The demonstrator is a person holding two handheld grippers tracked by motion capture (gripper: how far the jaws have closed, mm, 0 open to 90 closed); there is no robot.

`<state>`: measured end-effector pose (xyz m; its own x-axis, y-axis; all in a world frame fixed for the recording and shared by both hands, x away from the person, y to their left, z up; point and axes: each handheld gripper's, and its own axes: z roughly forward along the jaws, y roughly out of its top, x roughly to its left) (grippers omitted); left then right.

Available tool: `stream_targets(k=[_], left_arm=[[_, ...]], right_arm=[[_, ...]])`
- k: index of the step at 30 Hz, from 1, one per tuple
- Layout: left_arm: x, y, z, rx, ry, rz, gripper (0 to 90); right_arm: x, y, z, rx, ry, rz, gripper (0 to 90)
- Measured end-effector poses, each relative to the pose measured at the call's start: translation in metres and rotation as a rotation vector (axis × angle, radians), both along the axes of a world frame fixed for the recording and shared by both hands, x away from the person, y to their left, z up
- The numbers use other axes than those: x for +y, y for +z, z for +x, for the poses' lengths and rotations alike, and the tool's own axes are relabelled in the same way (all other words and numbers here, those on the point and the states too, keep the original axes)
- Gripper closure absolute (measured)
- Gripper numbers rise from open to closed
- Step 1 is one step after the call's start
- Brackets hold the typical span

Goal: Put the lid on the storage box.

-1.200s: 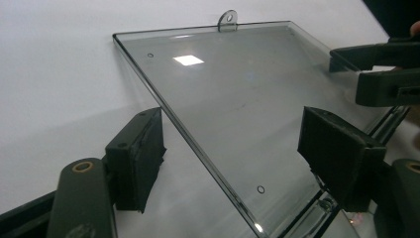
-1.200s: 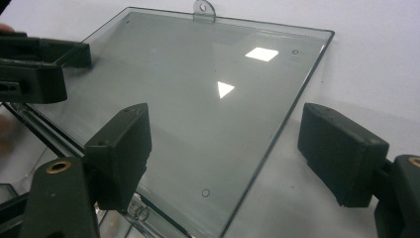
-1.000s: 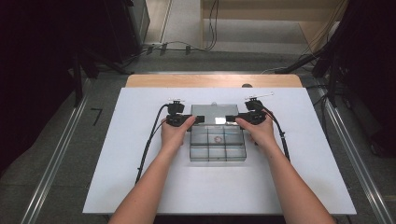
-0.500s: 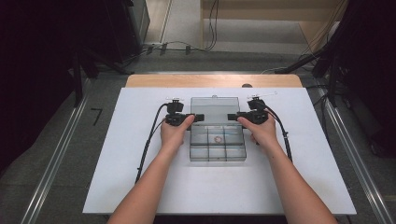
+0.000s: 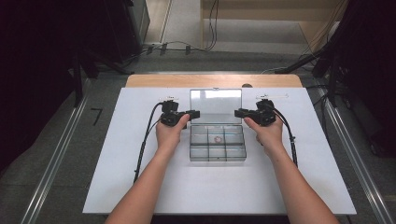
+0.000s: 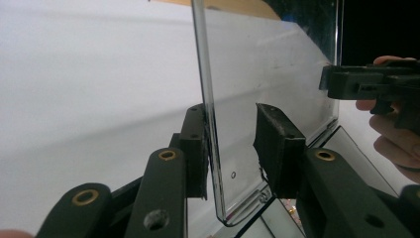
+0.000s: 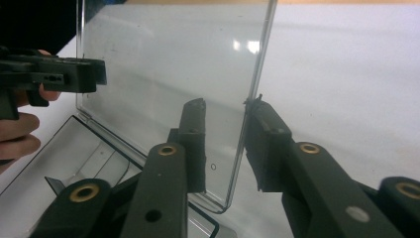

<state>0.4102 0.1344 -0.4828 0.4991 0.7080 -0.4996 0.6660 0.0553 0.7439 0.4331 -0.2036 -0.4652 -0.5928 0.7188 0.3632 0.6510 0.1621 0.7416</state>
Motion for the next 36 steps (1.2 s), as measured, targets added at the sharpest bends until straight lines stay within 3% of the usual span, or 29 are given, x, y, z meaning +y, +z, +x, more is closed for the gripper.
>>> stream_targets(k=[6, 10, 20, 25, 28, 33, 36], left_arm=[[0.001, 0.003, -0.001, -0.021, -0.005, 0.012, 66.7], [0.001, 0.004, 0.003, -0.025, -0.003, -0.033, 59.8], [-0.001, 0.032, 0.011, -0.096, 0.008, -0.011, 61.5], [-0.002, 0.034, 0.01, -0.107, 0.011, -0.002, 64.8], [-0.002, 0.034, 0.009, -0.111, 0.008, 0.0, 65.4], [-0.002, 0.033, 0.008, -0.116, 0.003, -0.009, 65.1], [-0.002, 0.033, 0.008, -0.119, 0.004, -0.008, 65.0]], right_arm=[[-0.004, 0.0, -0.007, -0.075, 0.006, -0.002, 74.7], [-0.006, 0.0, -0.01, -0.101, 0.03, -0.006, 75.9], [-0.008, -0.002, -0.015, -0.189, 0.058, -0.032, 76.1], [-0.008, -0.001, -0.016, -0.175, 0.052, -0.032, 75.6], [-0.005, 0.0, -0.014, -0.171, 0.059, -0.052, 67.5], [-0.002, 0.015, -0.01, -0.151, 0.04, 0.007, 57.3], [0.001, 0.024, -0.004, -0.151, 0.022, -0.014, 55.5]])
